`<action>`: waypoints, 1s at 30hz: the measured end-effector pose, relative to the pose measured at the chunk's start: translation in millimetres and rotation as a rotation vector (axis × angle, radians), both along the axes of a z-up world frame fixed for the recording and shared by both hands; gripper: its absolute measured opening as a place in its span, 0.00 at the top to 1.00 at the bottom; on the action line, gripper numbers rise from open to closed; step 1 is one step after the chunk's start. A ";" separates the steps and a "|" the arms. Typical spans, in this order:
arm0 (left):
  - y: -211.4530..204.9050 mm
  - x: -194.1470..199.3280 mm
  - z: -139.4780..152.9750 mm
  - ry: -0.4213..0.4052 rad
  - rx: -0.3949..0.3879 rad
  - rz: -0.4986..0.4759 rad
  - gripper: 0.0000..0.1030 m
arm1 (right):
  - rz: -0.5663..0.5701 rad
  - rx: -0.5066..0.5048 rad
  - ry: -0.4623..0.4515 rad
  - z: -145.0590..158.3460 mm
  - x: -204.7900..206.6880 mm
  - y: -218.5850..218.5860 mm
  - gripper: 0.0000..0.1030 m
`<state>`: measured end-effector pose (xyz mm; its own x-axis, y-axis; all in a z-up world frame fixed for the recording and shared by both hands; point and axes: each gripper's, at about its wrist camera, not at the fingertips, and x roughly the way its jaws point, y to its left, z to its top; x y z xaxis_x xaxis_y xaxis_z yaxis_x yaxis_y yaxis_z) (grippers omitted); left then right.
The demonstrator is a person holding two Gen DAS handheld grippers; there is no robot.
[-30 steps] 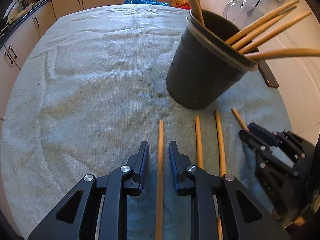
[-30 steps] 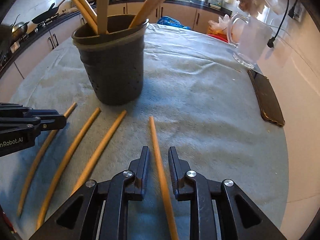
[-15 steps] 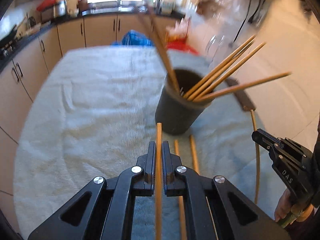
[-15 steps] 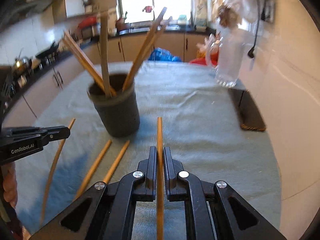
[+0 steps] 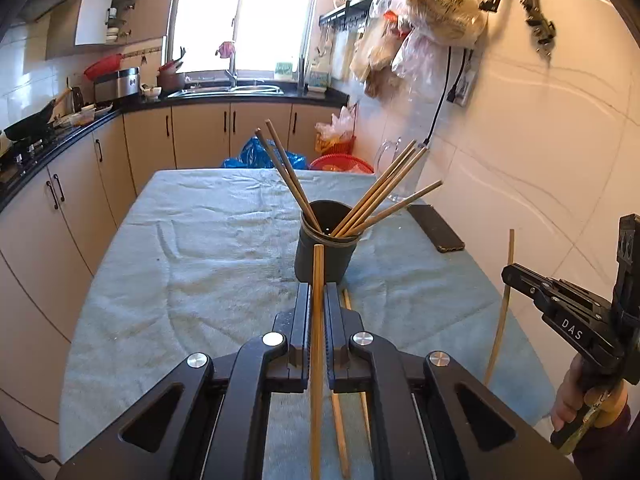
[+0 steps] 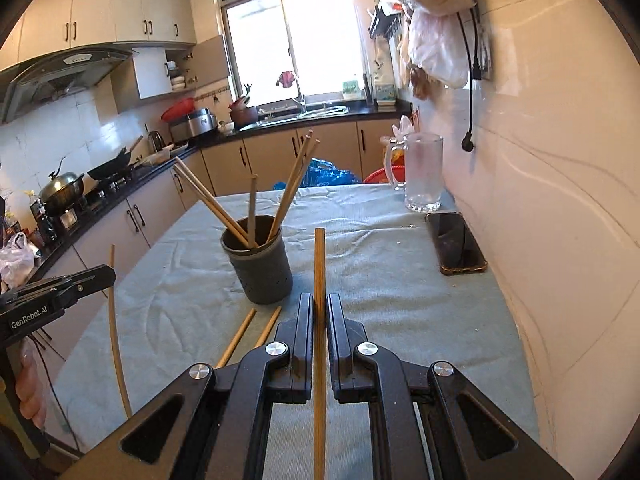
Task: Organize utensils
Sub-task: 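Carry the left tool's chopstick above the holder while the right tool carries its own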
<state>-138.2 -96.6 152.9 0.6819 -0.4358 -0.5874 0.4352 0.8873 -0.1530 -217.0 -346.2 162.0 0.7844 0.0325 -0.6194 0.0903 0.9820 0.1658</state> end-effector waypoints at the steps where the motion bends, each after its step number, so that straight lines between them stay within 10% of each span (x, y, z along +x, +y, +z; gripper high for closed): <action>1: 4.1 -3.2 0.8 -0.003 -0.008 0.001 0.95 | 0.000 -0.001 -0.010 3.7 -6.6 1.1 0.93; 30: 28.6 -58.5 41.2 -0.124 -0.091 0.031 0.95 | 0.043 -0.007 -0.154 53.7 -45.8 26.0 0.93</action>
